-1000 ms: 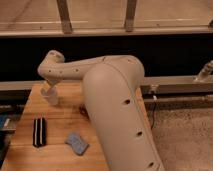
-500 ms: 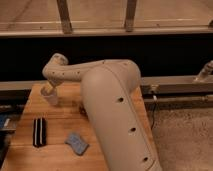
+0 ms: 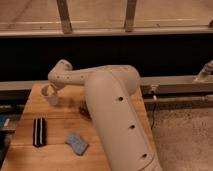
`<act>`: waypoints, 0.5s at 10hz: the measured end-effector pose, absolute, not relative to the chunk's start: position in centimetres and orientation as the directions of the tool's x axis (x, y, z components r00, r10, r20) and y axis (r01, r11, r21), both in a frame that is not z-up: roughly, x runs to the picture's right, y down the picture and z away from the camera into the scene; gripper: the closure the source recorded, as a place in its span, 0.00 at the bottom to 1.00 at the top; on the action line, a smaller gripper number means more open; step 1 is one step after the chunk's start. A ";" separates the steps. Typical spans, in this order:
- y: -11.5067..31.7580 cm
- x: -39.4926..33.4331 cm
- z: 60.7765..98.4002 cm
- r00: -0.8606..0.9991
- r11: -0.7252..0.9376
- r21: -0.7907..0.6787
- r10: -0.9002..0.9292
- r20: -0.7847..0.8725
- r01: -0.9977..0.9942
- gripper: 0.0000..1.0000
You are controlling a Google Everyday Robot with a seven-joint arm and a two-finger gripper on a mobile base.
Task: Pick up the ceramic cup
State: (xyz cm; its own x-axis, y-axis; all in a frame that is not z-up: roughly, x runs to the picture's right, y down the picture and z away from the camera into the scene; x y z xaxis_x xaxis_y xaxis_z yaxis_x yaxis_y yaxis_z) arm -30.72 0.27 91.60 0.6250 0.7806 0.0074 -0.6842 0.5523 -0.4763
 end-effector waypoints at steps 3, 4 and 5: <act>1.0 -30.5 90.9 0.627 0.551 -0.495 0.779 0.017 -0.672 0.73; 1.2 -30.4 90.7 0.625 0.548 -0.503 0.780 0.018 -0.669 0.84; 1.3 -30.3 90.5 0.625 0.547 -0.508 0.780 0.022 -0.665 0.95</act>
